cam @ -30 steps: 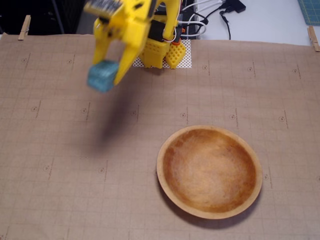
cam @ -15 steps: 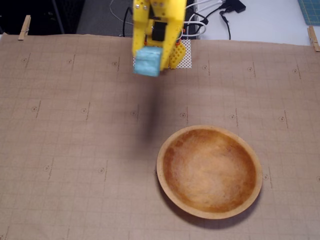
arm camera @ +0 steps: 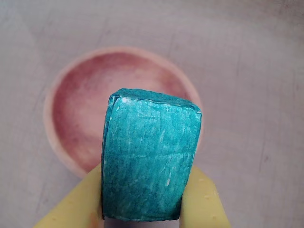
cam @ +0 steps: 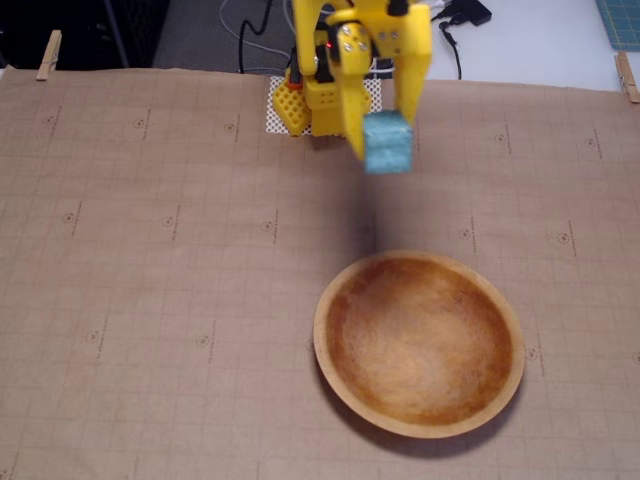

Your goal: Grasp a blue block and put it in the bowl.

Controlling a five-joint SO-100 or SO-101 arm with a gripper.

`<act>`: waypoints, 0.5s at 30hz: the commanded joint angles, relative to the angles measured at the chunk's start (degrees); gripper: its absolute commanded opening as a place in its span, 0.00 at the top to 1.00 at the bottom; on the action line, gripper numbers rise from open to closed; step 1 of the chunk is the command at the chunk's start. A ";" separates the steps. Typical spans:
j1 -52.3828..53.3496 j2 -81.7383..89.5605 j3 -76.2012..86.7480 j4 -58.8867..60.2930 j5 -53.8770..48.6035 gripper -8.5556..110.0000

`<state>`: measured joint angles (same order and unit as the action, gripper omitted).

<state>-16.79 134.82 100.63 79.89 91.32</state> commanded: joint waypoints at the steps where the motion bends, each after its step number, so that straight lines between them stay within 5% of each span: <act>1: -2.20 -1.32 0.88 -5.19 0.44 0.95; 15: -2.37 -4.22 7.38 -22.85 2.64 0.95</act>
<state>-19.51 131.13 109.07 60.73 93.25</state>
